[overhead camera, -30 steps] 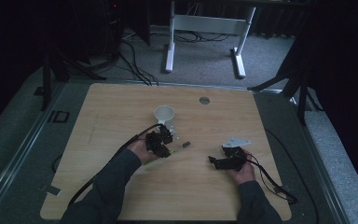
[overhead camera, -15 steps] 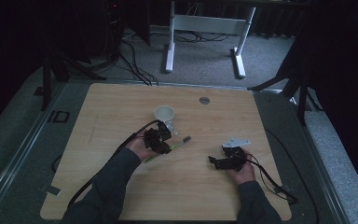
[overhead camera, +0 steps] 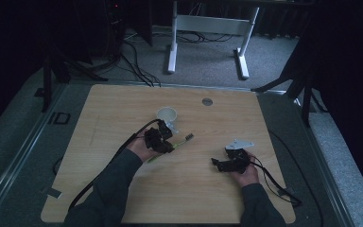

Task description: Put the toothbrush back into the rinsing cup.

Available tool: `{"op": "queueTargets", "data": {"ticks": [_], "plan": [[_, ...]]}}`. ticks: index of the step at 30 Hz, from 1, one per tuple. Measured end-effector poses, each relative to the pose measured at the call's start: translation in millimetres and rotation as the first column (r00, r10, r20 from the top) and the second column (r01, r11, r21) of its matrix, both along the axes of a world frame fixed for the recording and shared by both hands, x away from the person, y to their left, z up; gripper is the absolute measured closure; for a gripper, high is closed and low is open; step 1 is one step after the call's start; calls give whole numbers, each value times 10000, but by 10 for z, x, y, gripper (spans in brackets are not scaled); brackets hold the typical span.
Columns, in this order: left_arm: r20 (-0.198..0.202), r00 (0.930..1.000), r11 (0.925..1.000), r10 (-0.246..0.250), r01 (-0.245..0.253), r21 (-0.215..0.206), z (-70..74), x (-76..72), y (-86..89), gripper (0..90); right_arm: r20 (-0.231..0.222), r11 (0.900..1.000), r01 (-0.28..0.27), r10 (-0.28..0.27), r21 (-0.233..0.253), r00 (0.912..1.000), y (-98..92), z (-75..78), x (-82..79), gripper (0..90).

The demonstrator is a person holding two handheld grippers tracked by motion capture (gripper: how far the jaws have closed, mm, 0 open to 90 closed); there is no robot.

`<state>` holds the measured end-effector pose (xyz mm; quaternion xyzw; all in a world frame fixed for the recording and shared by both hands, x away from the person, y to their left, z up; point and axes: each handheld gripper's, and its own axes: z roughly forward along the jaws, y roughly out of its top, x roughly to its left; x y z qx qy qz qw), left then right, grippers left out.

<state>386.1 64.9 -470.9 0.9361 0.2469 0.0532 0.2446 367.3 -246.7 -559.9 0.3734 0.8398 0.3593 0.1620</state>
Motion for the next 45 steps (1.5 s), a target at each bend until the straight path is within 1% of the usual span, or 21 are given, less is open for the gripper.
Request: {"op": "queueTargets", "data": {"ticks": [2,8,14,17,27,29,38,45], "plan": [[10,10000,10000,0,0,-19,10,2,8,796,-7,10000,4,-4,0,10000,0,0,0,191],[86,9999,9996,84,-82,-285,41,5,25,796,-5,10000,9,-9,5,10000,1,0,0,191],[169,9997,9991,164,-157,-391,71,16,53,796,-3,10000,12,-12,6,10000,1,0,0,191],[168,9995,9983,254,-245,-533,82,13,60,796,-3,10000,12,-12,6,10000,1,0,0,191],[195,9995,9974,254,-241,-679,105,18,81,796,-1,10000,4,-4,-2,10000,0,0,0,191],[216,9993,9962,290,-271,-826,120,17,87,796,-9,10000,19,-19,4,10000,1,0,-1,190],[390,9983,9935,431,-387,-1072,153,15,109,795,-1,10000,6,-6,1,10000,0,0,0,191],[616,9957,9892,696,-609,-1335,191,13,137,796,-6,10000,13,-13,1,10000,1,0,-1,191]]}}
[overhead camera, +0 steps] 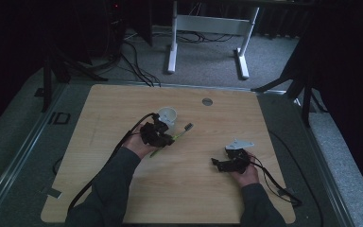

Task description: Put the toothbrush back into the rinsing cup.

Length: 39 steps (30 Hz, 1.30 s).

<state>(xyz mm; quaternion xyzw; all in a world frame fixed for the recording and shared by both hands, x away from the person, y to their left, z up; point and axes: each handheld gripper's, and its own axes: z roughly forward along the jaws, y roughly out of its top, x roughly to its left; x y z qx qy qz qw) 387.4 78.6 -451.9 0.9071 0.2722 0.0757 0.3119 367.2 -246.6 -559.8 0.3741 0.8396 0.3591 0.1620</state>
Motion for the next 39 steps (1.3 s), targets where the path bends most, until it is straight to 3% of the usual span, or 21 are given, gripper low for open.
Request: {"op": "queueTargets", "data": {"ticks": [16,39], "plan": [[424,9984,9978,377,-353,-559,78,6,59,796,-2,10000,4,-4,7,10000,1,0,0,191],[883,9921,9862,894,-758,-1471,181,4,152,796,-5,10000,0,0,2,10000,0,0,0,191]]}}
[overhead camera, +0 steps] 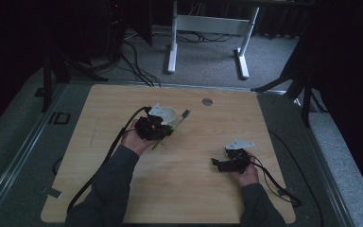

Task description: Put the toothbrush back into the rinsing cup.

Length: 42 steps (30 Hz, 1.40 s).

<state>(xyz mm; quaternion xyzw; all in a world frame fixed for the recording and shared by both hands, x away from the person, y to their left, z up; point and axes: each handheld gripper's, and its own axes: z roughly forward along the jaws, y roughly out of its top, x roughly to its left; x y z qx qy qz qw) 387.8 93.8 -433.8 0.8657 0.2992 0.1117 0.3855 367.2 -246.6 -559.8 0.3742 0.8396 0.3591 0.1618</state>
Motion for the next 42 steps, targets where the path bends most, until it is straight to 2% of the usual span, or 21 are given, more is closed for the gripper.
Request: {"op": "queueTargets", "data": {"ticks": [22,42], "plan": [[329,9988,9957,359,-329,-871,56,15,56,795,-2,10000,1,-1,6,10000,0,0,0,191],[611,9929,9810,1016,-898,-1720,104,40,109,796,3,10000,4,-4,7,10000,1,0,0,191]]}}
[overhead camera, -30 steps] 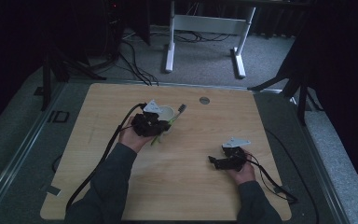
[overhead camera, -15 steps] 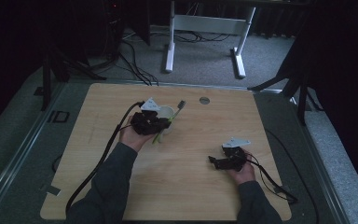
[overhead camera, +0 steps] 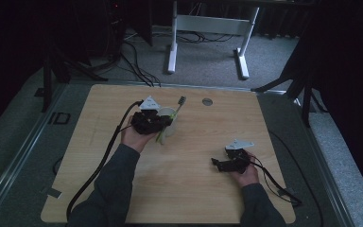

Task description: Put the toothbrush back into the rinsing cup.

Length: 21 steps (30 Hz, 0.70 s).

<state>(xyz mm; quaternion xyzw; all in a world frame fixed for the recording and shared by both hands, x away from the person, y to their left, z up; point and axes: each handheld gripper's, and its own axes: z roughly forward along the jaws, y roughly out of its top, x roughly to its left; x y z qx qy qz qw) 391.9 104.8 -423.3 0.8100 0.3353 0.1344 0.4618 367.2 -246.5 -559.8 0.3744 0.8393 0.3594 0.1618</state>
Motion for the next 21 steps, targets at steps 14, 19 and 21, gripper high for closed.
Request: {"op": "queueTargets", "data": {"ticks": [14,19,21], "plan": [[197,9994,9989,283,-276,-370,13,13,12,795,0,10000,-9,9,-7,10000,-1,0,0,191],[302,9987,9982,421,-408,-449,17,16,12,795,-2,10000,-5,5,-5,10000,-1,0,0,191],[335,9982,9975,497,-479,-528,17,18,13,795,-2,10000,-6,6,-6,10000,-1,0,0,191]]}}
